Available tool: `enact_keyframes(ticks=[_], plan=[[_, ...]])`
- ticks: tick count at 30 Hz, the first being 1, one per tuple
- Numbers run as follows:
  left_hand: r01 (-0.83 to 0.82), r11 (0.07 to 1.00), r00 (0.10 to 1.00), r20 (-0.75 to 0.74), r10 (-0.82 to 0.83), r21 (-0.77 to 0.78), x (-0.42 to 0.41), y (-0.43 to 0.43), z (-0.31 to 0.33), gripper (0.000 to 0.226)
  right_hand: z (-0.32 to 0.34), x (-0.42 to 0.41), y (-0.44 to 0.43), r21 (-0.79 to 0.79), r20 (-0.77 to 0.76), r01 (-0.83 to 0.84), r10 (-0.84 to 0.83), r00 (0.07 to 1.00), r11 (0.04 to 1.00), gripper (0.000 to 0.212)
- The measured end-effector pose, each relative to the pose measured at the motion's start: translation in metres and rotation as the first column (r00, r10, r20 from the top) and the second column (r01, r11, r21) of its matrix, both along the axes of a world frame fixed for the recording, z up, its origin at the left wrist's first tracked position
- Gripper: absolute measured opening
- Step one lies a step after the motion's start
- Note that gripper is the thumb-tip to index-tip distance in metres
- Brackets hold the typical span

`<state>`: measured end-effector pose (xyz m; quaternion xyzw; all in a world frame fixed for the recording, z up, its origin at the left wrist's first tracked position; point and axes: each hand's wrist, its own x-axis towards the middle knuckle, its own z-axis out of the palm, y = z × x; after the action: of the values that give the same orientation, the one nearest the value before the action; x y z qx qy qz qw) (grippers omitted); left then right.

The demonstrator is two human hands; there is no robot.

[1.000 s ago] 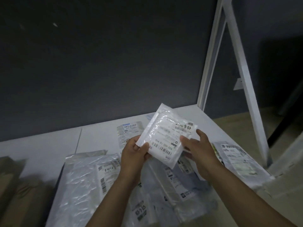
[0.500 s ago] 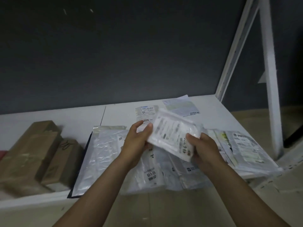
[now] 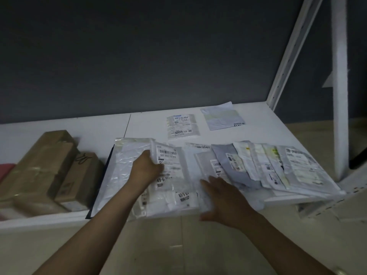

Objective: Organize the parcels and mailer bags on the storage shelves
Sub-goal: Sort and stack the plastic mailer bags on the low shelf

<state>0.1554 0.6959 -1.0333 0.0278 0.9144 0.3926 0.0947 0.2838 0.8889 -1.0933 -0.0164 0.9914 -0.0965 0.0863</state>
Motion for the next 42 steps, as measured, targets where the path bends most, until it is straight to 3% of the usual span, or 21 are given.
enact_keyframes(ticks=[2,4,8,13,16,21,24,26,28,29,32,35,39,42], plan=[[0.002,0.999,1.000,0.001,-0.002,-0.038,0.002,-0.004,-0.001,0.030,-0.011,0.000,-0.003,0.071,-0.039,-0.033,0.036,0.999,0.997,0.108],[0.002,0.997,1.000,-0.007,-0.003,-0.080,0.001,-0.008,0.000,0.029,-0.023,-0.002,-0.002,0.115,-0.158,-0.038,0.056,0.986,0.993,0.097],[-0.025,0.994,1.000,-0.010,0.024,-0.104,-0.003,-0.014,0.001,0.030,-0.018,0.000,0.001,-0.133,-0.348,0.059,-0.102,0.932,0.989,0.048],[0.039,0.999,0.998,0.043,-0.037,-0.039,-0.001,-0.009,-0.005,0.037,-0.010,0.000,0.002,-0.487,-0.355,0.167,-0.369,0.859,0.858,0.053],[0.091,0.996,0.995,-0.030,-0.091,-0.014,0.002,0.002,-0.015,0.049,-0.010,0.001,0.004,-0.534,-0.351,0.204,-0.435,0.829,0.821,0.039],[0.243,0.965,0.969,-0.058,-0.239,0.102,0.017,0.027,-0.044,0.067,-0.009,0.003,0.008,-0.378,-0.360,0.123,-0.268,0.894,0.917,0.054],[0.304,0.939,0.939,-0.116,-0.323,-0.160,0.017,0.038,-0.054,0.061,-0.013,0.003,0.011,-0.211,-0.334,0.078,-0.147,0.931,0.974,0.060],[0.300,0.881,0.907,-0.177,-0.383,-0.367,0.015,0.038,-0.051,0.038,-0.008,0.002,0.011,-0.114,-0.171,0.044,-0.063,0.983,0.992,0.080],[0.256,0.832,0.878,-0.242,-0.414,-0.493,0.010,0.034,-0.048,0.033,0.001,-0.002,0.014,-0.021,0.010,-0.004,0.004,1.000,1.000,0.101],[0.218,0.841,0.873,-0.287,-0.395,-0.496,0.006,0.032,-0.048,0.032,0.006,-0.005,0.015,0.013,0.025,-0.019,0.019,1.000,1.000,0.100],[0.154,0.895,0.861,-0.388,-0.330,-0.420,-0.016,0.031,-0.047,0.032,0.015,-0.026,0.021,0.007,-0.126,0.006,-0.005,0.992,1.000,0.056],[0.177,0.887,0.841,-0.403,-0.361,-0.426,-0.053,0.047,-0.050,0.036,0.015,-0.053,0.033,-0.020,-0.165,0.028,-0.031,0.986,0.999,0.042],[0.225,0.792,0.826,-0.320,-0.464,-0.568,-0.114,0.076,-0.056,0.047,0.019,-0.087,0.057,-0.006,-0.183,0.087,-0.087,0.979,0.996,0.042],[0.276,0.769,0.837,-0.249,-0.487,-0.576,-0.155,0.093,-0.062,0.050,0.027,-0.104,0.069,0.016,-0.122,0.125,-0.122,0.985,0.992,0.047]])
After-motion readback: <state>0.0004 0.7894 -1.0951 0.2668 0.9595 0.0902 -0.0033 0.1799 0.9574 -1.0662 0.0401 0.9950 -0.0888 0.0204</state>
